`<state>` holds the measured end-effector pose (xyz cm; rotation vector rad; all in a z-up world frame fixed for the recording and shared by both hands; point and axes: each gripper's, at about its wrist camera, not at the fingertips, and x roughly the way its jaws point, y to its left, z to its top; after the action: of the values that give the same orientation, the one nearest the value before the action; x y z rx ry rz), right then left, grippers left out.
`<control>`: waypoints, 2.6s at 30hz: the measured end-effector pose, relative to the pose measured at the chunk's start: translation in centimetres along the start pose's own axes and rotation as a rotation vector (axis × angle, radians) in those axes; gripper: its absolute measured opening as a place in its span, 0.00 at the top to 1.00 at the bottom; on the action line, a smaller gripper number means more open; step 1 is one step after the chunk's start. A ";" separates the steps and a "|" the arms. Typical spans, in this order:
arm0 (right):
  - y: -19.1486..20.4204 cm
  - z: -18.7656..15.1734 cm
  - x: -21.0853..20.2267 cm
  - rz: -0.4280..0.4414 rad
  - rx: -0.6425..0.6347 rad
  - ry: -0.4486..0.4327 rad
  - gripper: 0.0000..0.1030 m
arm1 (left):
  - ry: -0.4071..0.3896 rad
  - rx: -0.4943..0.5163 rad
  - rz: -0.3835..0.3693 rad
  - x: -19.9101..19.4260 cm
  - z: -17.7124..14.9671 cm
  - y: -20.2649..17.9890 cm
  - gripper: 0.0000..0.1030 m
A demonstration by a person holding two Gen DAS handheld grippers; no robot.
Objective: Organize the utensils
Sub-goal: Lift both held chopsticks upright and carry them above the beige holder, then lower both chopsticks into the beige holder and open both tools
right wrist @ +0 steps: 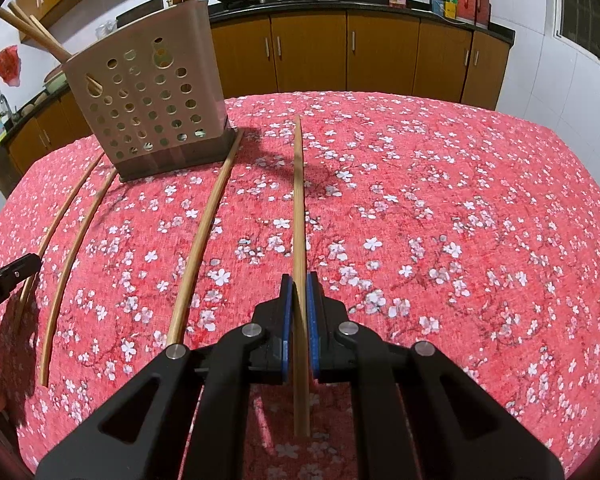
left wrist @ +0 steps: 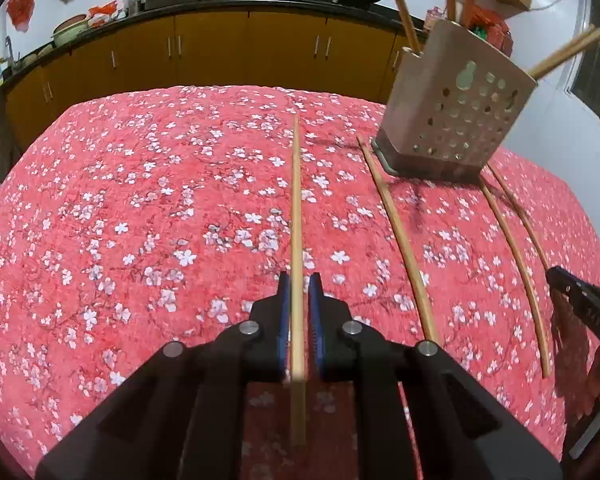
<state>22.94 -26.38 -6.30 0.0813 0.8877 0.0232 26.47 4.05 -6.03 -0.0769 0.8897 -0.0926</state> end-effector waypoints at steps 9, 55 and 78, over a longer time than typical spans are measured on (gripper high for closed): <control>0.0 -0.1 -0.1 0.009 0.004 -0.007 0.92 | 0.004 0.019 -0.004 -0.6 -0.8 -0.5 0.88; -1.7 5.3 -14.9 0.075 0.039 -0.422 0.93 | -0.344 0.037 -0.071 -15.9 6.3 -0.5 0.92; 3.0 12.7 -22.7 0.247 0.009 -0.778 0.93 | -0.698 0.033 -0.224 -22.9 14.4 -6.9 0.92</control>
<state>18.51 -25.36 19.49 0.1922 0.0967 0.2050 23.03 0.19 21.39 -0.1655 0.1793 -0.2708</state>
